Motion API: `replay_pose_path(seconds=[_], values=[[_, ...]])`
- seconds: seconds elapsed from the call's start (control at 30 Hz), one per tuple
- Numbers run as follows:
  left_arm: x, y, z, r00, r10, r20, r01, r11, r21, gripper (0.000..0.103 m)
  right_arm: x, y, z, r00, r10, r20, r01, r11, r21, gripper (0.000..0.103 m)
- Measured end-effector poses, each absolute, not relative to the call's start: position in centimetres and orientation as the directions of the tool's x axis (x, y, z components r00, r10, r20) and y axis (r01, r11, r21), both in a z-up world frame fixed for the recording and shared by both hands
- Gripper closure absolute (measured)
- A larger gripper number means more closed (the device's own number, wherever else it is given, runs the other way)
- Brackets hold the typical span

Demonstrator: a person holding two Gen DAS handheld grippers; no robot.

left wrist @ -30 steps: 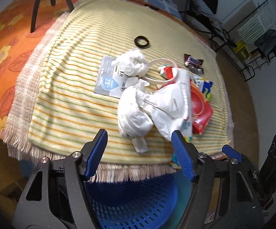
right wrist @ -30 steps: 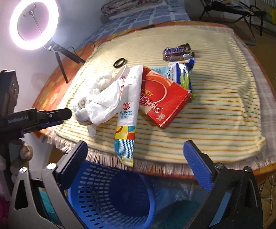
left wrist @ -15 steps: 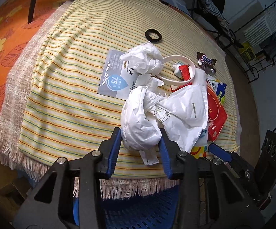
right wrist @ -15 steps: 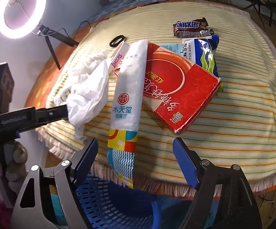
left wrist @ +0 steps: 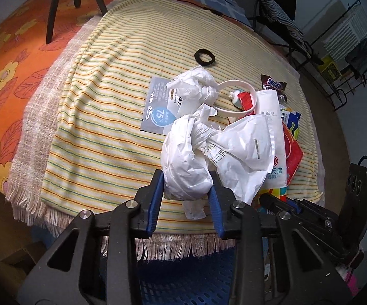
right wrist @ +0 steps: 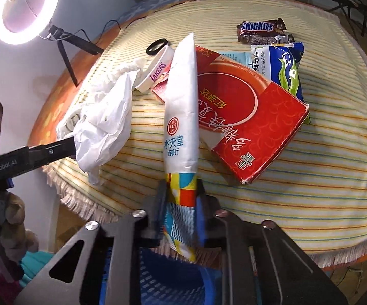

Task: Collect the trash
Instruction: 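Grasp the crumpled white tissues with the left gripper while the right grasps the white wrapper strip, then carry both held items over the blue wastebasket and open the left gripper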

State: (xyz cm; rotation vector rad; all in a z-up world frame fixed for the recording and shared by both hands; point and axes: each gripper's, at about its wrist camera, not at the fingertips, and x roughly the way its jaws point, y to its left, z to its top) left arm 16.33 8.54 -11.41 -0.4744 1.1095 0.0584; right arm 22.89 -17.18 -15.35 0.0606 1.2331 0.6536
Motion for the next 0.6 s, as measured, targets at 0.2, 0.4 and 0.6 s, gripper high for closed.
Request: replay_pose_path(seconds=[0.2,0.4,0.6], values=[[14.9,8.4,-10.2,0.477,-0.184,-0.859,-0.266,0.902,-0.341,0.07,22.3,-18.2,-14.3,0.204,0.5,-0.842,-0.431,0.818,0.381,0.097],[12.7,8.2,-8.9,0.497,-0.172,-0.85,-0.243,0.913,-0.327,0.07,21.9,-19.9,-13.1,0.243,0.502,-0.83,-0.428,0.823,0.372,0.098],[10.4,8.4,-8.3,0.506,-0.166,-0.847,-0.241,0.915,-0.324,0.07,21.4,-21.3,-12.4,0.256,0.513,-0.819,-0.419,0.823,0.384,0.1]])
